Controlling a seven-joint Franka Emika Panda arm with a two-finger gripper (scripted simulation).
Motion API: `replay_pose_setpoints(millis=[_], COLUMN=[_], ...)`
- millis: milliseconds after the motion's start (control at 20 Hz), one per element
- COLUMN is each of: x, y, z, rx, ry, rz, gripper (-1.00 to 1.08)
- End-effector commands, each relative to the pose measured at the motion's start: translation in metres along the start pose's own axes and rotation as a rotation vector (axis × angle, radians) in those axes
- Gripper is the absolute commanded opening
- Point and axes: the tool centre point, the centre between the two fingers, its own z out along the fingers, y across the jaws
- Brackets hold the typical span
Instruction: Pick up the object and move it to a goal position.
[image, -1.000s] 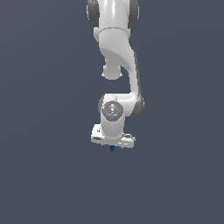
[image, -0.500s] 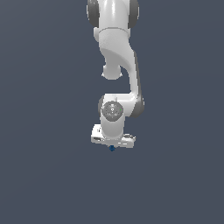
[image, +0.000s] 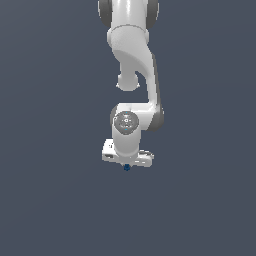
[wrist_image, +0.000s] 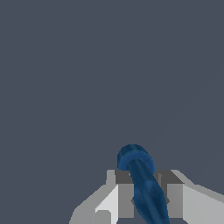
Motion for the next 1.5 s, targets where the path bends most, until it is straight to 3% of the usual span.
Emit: replay_pose_setpoints(millis=[0,300,1050,1450], x=[-0.001,-0.007,-0.025,-0.028], y=[0.005,0.023,0.088,0.111], z=[-0.012,-0.057,-0.219,-0.273], rx=[0.0,0.0,0.001,0.001], ry=[0.001,0.001,0.001,0.001], rz=[0.0,0.0,0.0,0.0], gripper=[-1.0,-1.0,-1.0,-1.0])
